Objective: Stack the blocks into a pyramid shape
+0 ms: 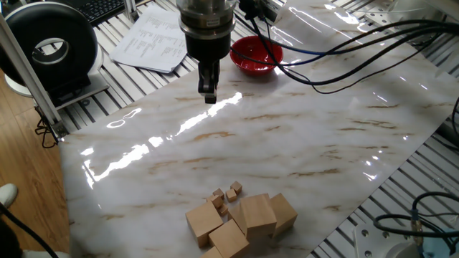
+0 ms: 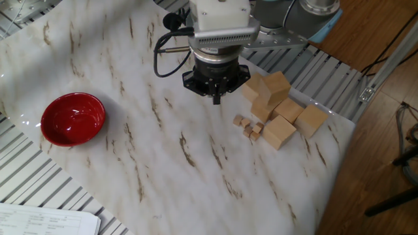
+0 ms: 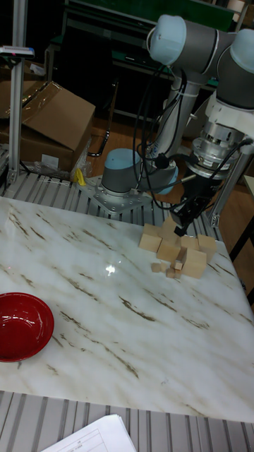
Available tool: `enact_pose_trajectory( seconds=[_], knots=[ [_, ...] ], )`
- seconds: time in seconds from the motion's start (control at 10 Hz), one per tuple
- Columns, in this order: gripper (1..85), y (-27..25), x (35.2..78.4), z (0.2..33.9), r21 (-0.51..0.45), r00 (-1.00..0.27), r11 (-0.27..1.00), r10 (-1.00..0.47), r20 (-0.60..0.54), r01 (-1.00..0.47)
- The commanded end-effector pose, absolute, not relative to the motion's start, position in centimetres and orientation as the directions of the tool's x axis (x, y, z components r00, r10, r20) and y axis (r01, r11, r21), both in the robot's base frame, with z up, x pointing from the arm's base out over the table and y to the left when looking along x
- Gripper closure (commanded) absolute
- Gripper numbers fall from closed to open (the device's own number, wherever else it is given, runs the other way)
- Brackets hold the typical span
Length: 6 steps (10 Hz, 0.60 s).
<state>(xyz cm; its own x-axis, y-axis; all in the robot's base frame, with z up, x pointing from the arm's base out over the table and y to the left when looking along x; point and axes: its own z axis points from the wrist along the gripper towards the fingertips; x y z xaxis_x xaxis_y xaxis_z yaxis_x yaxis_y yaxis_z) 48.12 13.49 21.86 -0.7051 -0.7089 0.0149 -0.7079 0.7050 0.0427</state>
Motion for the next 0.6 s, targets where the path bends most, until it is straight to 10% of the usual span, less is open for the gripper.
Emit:
enact_pose_trajectory(
  seconds=[0.0, 0.5],
  knots=[
    [84.7, 14.9, 46.4, 22.4, 0.05, -0.722, 0.722, -0.692, 0.006, -0.691],
    [84.7, 17.7, 43.7, 20.7, 0.039, -0.741, 0.74, -0.67, -0.035, -0.671]
  ],
)
